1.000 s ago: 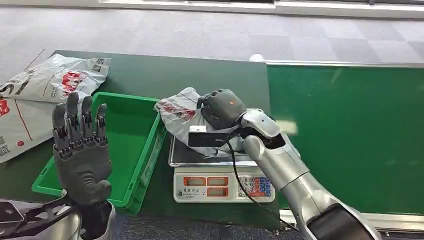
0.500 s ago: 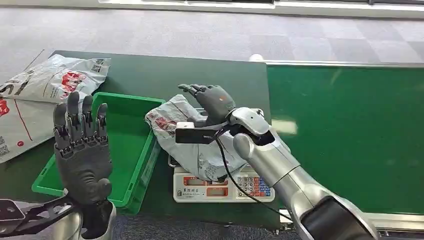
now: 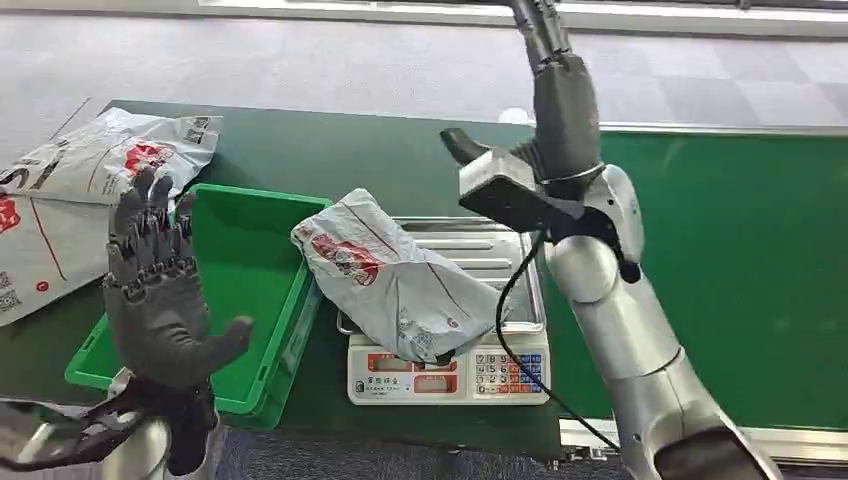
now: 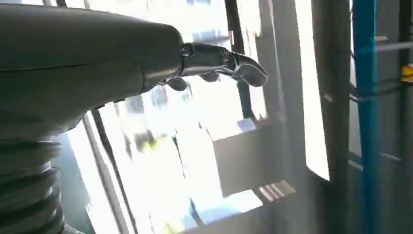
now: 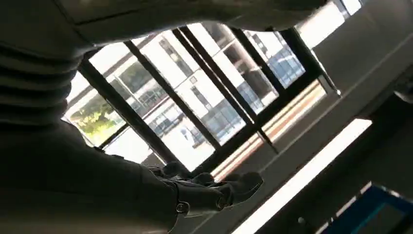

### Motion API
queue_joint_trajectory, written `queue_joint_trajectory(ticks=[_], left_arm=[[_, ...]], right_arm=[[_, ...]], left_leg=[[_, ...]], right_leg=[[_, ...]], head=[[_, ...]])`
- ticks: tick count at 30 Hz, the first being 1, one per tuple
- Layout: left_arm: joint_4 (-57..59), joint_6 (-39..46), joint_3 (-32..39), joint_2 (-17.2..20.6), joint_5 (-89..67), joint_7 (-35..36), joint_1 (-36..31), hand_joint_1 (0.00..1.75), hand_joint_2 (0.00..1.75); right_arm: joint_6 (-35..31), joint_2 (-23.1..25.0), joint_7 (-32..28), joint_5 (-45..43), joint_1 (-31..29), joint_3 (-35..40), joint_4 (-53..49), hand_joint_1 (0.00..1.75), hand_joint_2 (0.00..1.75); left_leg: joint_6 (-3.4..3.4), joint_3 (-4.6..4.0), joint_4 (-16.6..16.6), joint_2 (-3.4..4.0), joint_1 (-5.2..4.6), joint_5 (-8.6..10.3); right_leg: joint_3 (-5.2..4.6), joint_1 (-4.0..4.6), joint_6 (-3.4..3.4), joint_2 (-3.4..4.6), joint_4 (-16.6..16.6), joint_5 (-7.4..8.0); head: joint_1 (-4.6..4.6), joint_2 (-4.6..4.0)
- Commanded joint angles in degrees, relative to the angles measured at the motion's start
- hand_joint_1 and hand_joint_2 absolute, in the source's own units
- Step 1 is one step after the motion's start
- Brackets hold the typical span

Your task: Moved the parcel from conveyor to table for the left to box.

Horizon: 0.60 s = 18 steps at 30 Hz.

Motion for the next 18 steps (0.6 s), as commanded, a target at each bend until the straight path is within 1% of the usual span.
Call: queue_joint_trajectory(ticks=[1,2,3,4,5,6,7,8,10,12,14,15,17,18], left_arm=[[17.37,13.84,-12.58,9.42,-42.63,16.12,-15.59,0.00,1.75],[24.25,7.81,-15.25,10.76,-45.90,18.00,-20.83,0.00,1.75],[31.52,6.64,-16.40,10.71,-48.12,19.45,-25.55,0.00,1.75],[42.27,8.30,-19.66,11.59,-56.65,23.18,-32.05,0.00,1.75],[50.32,8.67,-21.98,11.95,-61.30,24.56,-36.68,0.00,1.75],[59.75,8.06,-24.92,12.25,-62.80,23.60,-42.14,0.00,1.75],[64.20,10.05,-25.19,11.98,-62.02,22.33,-44.41,0.00,1.75],[66.72,9.80,-25.84,12.08,-62.08,22.07,-45.83,0.00,1.75],[72.82,6.98,-29.75,13.17,-63.33,20.74,-50.25,0.00,1.75],[76.87,3.96,-32.06,13.16,-62.49,17.51,-53.02,0.00,1.75],[78.55,2.55,-33.20,12.77,-61.74,15.87,-53.24,0.00,1.75],[79.04,2.30,-33.84,12.68,-61.77,15.62,-52.98,0.00,1.75],[79.18,2.34,-34.03,12.56,-61.69,15.57,-52.84,0.00,1.75],[79.43,2.05,-34.56,12.46,-61.73,15.26,-52.80,0.00,1.75]], right_arm=[[-1.97,0.40,-2.58,2.37,11.15,-10.80,-15.44,0.00,0.00],[-2.32,1.18,-2.78,2.65,12.15,-10.76,-15.54,0.00,0.00],[-3.14,1.75,-2.75,4.24,12.97,-10.48,-15.21,0.00,0.00],[-4.22,2.72,-2.52,5.68,14.13,-10.15,-14.78,0.00,0.00],[-4.70,3.70,-2.56,5.40,14.91,-10.20,-14.48,0.00,0.00],[-5.54,4.63,-2.73,5.98,15.24,-9.99,-13.75,0.00,0.00],[-6.21,4.91,-2.66,6.50,15.08,-9.74,-13.24,0.00,0.00],[-6.44,5.08,-2.28,6.57,14.89,-9.64,-12.93,0.00,0.00],[-5.59,6.27,-1.39,6.67,14.69,-10.34,-12.50,0.00,0.00],[-5.51,7.09,-0.67,7.08,14.63,-11.86,-11.68,0.00,0.00],[-5.54,6.95,-0.74,6.96,15.05,-13.32,-11.07,0.00,0.00],[-5.18,6.75,-0.96,6.63,15.32,-13.92,-10.79,0.00,0.00],[-5.07,6.57,-1.23,6.32,15.46,-14.18,-10.75,0.00,0.00],[-5.15,6.80,-1.29,6.35,15.50,-14.61,-10.55,0.00,0.00]], left_leg=[[-0.03,0.01,-0.09,-0.31,0.01,0.10],[-0.05,0.05,-0.15,-0.36,0.03,0.13],[-0.06,0.01,-0.10,-0.50,0.03,0.16],[-0.08,-0.01,-0.14,-0.71,0.06,0.27],[-0.08,0.06,-0.14,-0.89,0.07,0.31],[-0.03,0.08,-0.07,-0.75,0.02,0.26],[-0.05,0.02,-0.14,-0.89,0.06,0.38],[-0.10,-0.04,-0.19,-0.99,0.08,0.54],[-0.22,-0.05,-0.03,-0.27,0.03,0.40],[-0.26,-0.12,-0.01,-0.01,0.04,0.43],[-0.28,-0.12,-0.07,0.21,0.10,0.47],[-0.25,-0.06,-0.06,0.30,0.07,0.43],[-0.25,-0.01,-0.07,0.41,0.07,0.39],[-0.25,-0.01,-0.12,0.34,0.09,0.41]], right_leg=[[0.09,0.01,-0.07,-0.31,-0.06,-0.01],[0.16,0.04,-0.11,-0.37,-0.12,0.01],[0.11,0.03,-0.09,-0.50,-0.07,-0.01],[0.14,0.07,-0.14,-0.71,-0.13,0.02],[0.21,0.07,-0.13,-0.88,-0.14,-0.01],[0.17,0.02,-0.07,-0.79,-0.07,-0.03],[0.20,0.06,-0.11,-0.96,-0.15,0.05],[0.18,0.09,-0.15,-1.09,-0.20,0.15],[-0.04,0.03,-0.16,-0.32,0.01,0.30],[-0.20,0.04,-0.24,-0.04,0.07,0.46],[-0.28,0.10,-0.33,0.16,0.00,0.55],[-0.26,0.07,-0.24,0.26,0.00,0.56],[-0.26,0.07,-0.25,0.37,-0.01,0.55],[-0.22,0.10,-0.27,0.28,-0.07,0.55]], head=[[-0.02,0.00],[-0.02,0.00],[-0.02,0.00],[-0.02,0.00],[-0.02,0.00],[0.00,0.00],[-0.02,0.00],[-0.02,0.00],[0.00,0.00],[-0.02,0.00],[-0.02,0.00],[-0.02,0.00],[-0.02,0.00],[-0.02,0.00]])
